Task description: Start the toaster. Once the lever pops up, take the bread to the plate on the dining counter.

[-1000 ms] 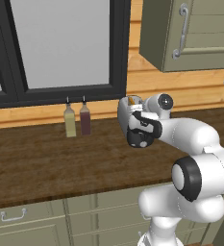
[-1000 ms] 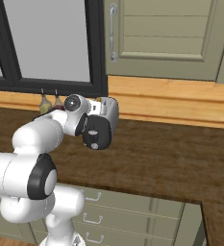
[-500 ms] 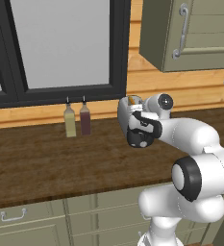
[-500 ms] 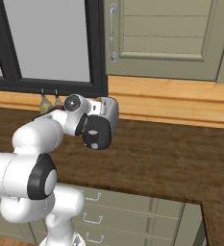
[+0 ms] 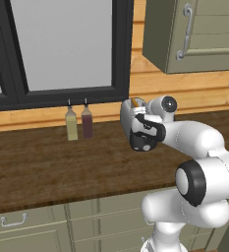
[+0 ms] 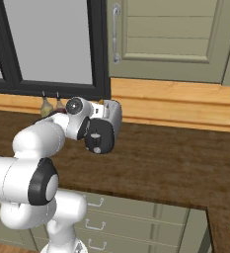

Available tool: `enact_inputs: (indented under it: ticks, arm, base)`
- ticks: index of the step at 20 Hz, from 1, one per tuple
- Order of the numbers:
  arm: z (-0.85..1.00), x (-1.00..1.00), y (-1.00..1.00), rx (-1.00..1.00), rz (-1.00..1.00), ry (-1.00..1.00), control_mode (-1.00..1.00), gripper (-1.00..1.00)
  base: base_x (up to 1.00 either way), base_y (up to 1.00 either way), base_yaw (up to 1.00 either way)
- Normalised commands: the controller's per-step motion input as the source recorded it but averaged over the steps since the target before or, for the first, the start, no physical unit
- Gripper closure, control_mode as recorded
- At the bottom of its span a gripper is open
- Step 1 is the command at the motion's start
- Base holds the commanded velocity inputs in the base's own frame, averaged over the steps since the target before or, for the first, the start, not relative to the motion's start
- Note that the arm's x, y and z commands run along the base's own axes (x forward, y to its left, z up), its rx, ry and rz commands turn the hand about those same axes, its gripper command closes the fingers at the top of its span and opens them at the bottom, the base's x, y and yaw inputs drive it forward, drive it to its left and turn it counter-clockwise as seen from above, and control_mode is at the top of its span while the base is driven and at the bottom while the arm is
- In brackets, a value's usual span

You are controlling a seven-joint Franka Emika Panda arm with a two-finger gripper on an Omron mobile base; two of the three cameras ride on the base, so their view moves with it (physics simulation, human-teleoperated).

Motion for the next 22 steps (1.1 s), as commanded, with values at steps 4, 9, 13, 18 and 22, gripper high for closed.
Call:
enact_inputs:
  ticks: [4, 9, 13, 18, 22]
  arm:
    - [0.00, 0.00, 0.00, 0.00, 0.00, 0.00, -1.00, -1.00]
    - [0.00, 0.00, 0.00, 0.00, 0.00, 0.00, -1.00, -1.00]
    - [0.00, 0.00, 0.00, 0.00, 0.00, 0.00, -1.00, -1.00]
    - [0.00, 0.00, 0.00, 0.00, 0.00, 0.00, -1.00, -1.00]
    - [0.00, 0.00, 0.00, 0.00, 0.00, 0.00, -1.00, -1.00]
  base:
    - [0.00, 0.00, 0.00]
    - [0.00, 0.00, 0.00]
    - [0.00, 0.00, 0.00]
    - [0.00, 0.00, 0.00]
    - [0.00, 0.00, 0.00]
